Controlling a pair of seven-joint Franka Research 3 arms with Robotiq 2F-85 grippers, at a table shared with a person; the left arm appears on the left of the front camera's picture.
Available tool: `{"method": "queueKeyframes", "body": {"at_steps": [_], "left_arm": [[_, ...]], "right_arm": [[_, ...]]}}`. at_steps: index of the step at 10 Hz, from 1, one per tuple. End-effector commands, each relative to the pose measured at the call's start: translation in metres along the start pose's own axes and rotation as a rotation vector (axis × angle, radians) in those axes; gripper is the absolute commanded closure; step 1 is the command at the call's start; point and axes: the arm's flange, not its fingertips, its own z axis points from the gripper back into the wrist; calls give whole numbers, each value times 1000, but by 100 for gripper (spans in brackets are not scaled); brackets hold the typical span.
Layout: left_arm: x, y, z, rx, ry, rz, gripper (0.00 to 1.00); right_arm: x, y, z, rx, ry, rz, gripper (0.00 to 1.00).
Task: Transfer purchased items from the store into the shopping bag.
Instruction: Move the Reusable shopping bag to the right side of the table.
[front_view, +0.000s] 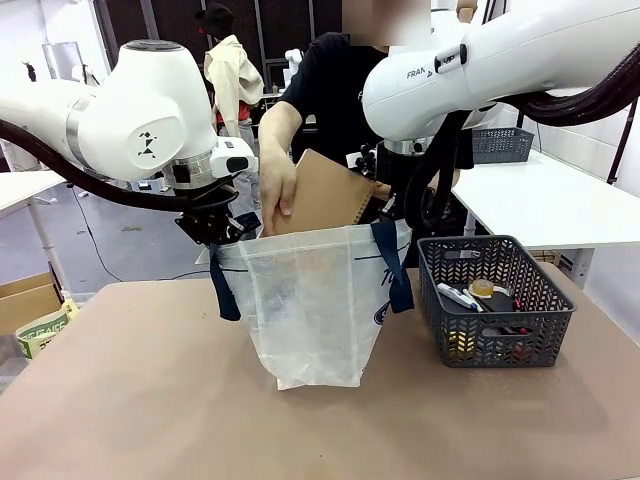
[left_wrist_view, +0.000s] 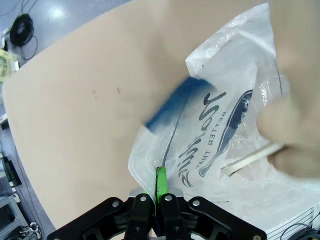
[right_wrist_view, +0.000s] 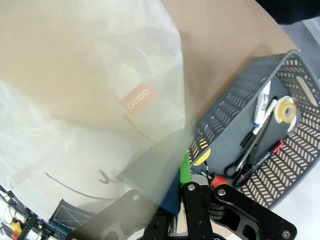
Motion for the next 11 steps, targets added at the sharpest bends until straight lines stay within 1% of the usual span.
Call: {"method": "queueKeyframes", "body": {"at_steps": [1,11], "left_arm": [[0,3,0,2,-1,5,100],[0,3,0,2,-1,5,100]], "right_arm": [[-1,-2,0,-1,-1,-5,100],[-1,-2,0,-1,-1,-5,100]]}}
